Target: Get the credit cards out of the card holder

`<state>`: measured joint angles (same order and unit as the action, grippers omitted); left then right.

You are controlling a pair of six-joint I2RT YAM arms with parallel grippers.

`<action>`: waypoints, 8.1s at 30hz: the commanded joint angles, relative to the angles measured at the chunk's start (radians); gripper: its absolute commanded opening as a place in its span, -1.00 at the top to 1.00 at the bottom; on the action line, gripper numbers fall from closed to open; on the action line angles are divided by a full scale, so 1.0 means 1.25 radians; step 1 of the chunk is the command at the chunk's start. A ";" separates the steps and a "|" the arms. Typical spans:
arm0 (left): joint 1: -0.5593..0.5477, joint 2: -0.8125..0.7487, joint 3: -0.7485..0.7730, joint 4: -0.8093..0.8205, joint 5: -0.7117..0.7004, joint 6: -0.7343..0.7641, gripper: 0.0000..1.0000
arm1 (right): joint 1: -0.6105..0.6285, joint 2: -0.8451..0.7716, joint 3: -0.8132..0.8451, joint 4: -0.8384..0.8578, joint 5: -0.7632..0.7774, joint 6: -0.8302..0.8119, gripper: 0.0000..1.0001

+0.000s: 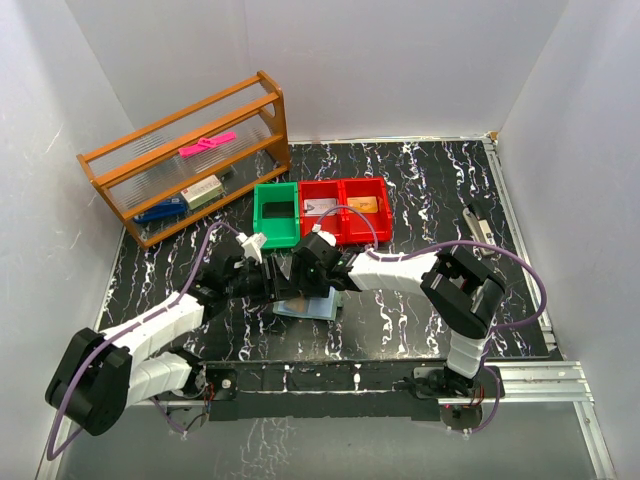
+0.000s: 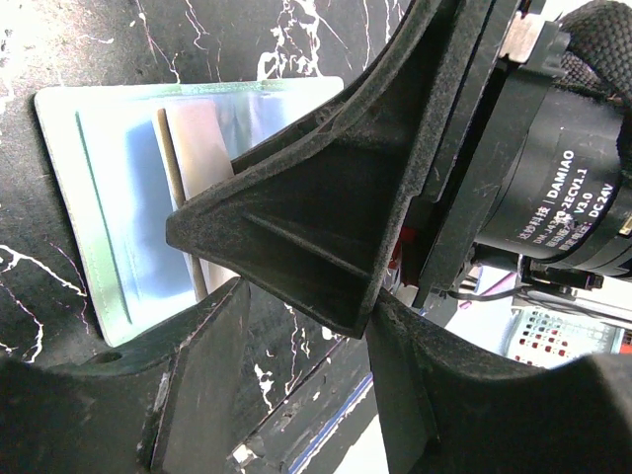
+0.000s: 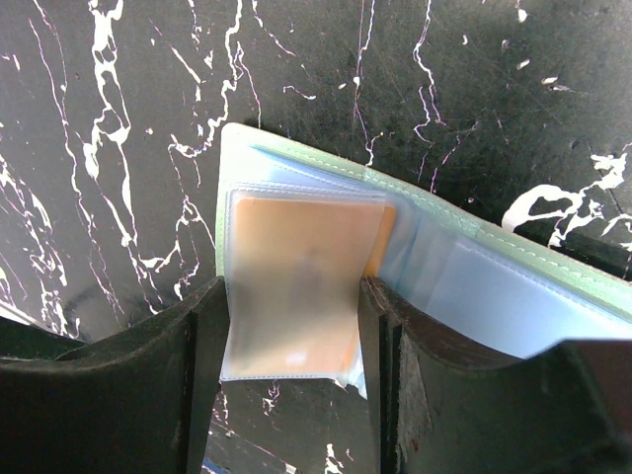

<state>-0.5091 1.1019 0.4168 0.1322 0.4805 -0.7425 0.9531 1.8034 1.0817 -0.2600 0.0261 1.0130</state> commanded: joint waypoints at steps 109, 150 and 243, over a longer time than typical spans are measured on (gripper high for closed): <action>-0.003 -0.238 -0.014 -0.259 -0.266 -0.013 0.20 | 0.004 0.044 0.030 -0.130 0.052 -0.048 -0.27; -0.006 -0.048 -0.037 0.040 0.013 0.003 0.08 | -0.032 -0.003 -0.122 0.104 -0.130 -0.013 0.03; -0.047 0.014 0.001 0.028 -0.025 0.000 0.03 | -0.049 -0.007 -0.136 0.134 -0.165 0.003 -0.04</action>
<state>-0.5682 1.1149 0.4103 0.1265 0.4618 -0.7376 0.8791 1.7645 0.9421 -0.0616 -0.1886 1.0306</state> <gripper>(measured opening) 0.492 0.515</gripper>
